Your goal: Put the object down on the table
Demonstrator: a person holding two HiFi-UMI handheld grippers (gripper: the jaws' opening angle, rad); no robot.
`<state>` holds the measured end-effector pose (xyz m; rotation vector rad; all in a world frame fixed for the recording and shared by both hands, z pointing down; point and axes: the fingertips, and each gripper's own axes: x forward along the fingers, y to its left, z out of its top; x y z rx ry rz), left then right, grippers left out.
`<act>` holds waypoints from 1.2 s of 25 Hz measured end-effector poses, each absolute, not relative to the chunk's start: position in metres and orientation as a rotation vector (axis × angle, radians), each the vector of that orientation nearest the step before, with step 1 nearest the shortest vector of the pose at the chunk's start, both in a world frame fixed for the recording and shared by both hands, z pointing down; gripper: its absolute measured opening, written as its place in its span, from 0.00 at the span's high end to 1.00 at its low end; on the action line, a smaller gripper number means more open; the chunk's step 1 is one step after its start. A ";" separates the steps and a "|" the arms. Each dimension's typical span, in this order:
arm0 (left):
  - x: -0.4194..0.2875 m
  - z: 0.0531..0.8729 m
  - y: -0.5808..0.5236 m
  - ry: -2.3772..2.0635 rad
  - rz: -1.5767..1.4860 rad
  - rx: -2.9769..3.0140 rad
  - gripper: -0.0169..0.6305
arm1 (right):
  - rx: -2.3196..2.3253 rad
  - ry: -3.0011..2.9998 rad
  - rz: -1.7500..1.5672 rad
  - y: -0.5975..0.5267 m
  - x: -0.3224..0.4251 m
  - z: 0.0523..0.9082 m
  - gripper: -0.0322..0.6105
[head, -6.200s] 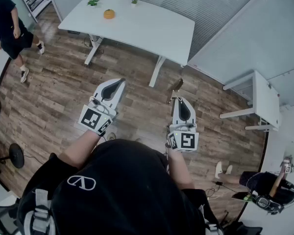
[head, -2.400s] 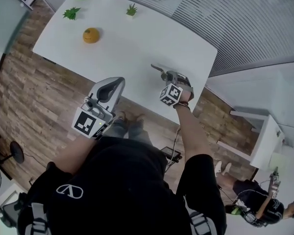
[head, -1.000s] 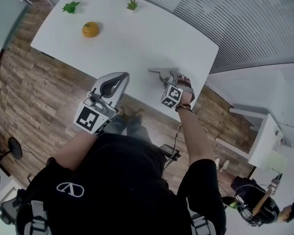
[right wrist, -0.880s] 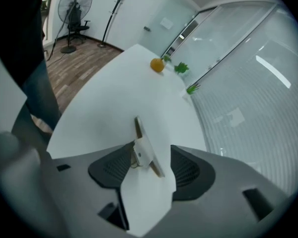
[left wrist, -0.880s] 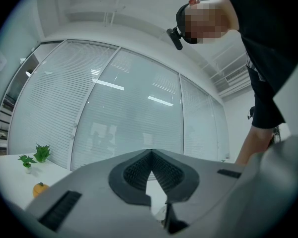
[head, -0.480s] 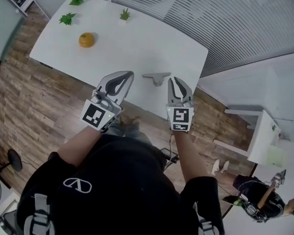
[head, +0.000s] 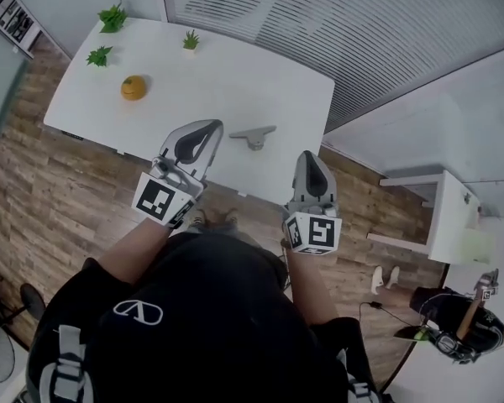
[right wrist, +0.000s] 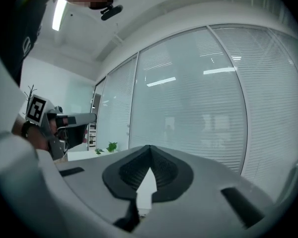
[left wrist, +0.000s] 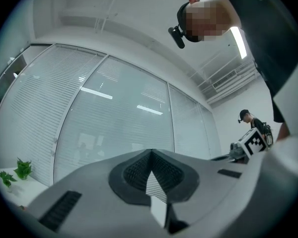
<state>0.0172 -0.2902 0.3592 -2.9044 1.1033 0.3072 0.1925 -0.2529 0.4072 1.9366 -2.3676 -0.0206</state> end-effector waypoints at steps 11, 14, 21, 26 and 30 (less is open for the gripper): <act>0.022 0.341 -0.280 1.089 0.320 -2.871 0.97 | 2.033 -2.386 -0.039 -0.228 0.209 0.383 0.94; 0.024 0.325 -0.280 1.098 0.384 -2.836 0.97 | 2.044 -2.381 -0.050 -0.227 0.210 0.380 0.94; 0.022 0.339 -0.277 1.103 0.323 -2.863 0.97 | 2.067 -2.394 -0.071 -0.228 0.214 0.374 0.94; 0.023 0.338 -0.275 1.105 0.319 -2.859 0.97 | 2.050 -2.395 -0.100 -0.227 0.211 0.372 0.94; 0.024 0.337 -0.274 1.098 0.314 -2.855 0.97 | 2.039 -2.394 -0.096 -0.228 0.208 0.374 0.95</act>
